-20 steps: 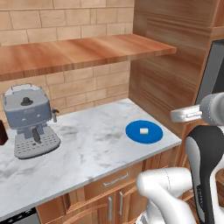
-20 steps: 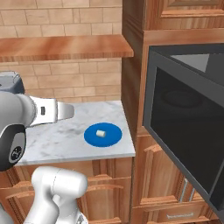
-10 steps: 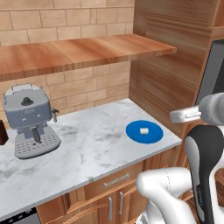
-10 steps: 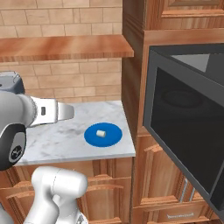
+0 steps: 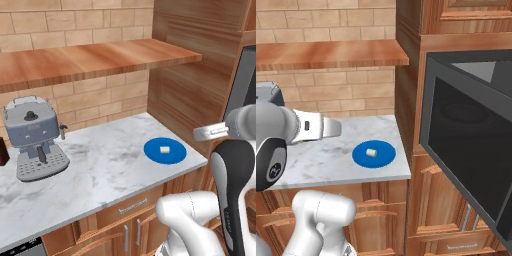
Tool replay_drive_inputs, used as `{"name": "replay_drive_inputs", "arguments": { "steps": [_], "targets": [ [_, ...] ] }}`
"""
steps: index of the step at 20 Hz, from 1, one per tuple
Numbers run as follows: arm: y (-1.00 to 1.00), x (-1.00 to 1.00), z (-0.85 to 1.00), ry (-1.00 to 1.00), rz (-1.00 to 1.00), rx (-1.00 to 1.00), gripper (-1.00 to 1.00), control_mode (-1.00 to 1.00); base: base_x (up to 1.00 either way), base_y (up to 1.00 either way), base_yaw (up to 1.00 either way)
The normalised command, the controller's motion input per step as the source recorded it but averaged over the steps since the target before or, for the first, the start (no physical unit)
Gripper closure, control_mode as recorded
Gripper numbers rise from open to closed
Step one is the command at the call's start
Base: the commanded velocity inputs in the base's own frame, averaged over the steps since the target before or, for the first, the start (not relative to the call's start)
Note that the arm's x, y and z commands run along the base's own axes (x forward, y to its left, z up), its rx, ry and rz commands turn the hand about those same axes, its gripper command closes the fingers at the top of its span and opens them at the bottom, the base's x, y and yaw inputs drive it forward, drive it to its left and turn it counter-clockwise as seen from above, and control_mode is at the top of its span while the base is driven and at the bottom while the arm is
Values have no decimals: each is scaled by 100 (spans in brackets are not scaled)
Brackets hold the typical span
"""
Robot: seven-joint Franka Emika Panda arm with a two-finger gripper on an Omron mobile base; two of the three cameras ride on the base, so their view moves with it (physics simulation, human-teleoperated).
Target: Pick the marshmallow from the counter and place it in the microwave. Then turn on the microwave.
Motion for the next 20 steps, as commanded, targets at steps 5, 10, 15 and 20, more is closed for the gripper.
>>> {"name": "replay_drive_inputs", "arguments": {
  "steps": [5,10,15,20],
  "targets": [
    [0,2,0,3,0,0,-100,-100,0,0,0],
    [0,0,-1,1,0,0,-100,-100,0,0,0],
    [0,4,-10,0,0,0,-100,-100,0,0,0],
    [0,8,-14,0,0,0,-100,-100,0,0,0]
  ]
}}
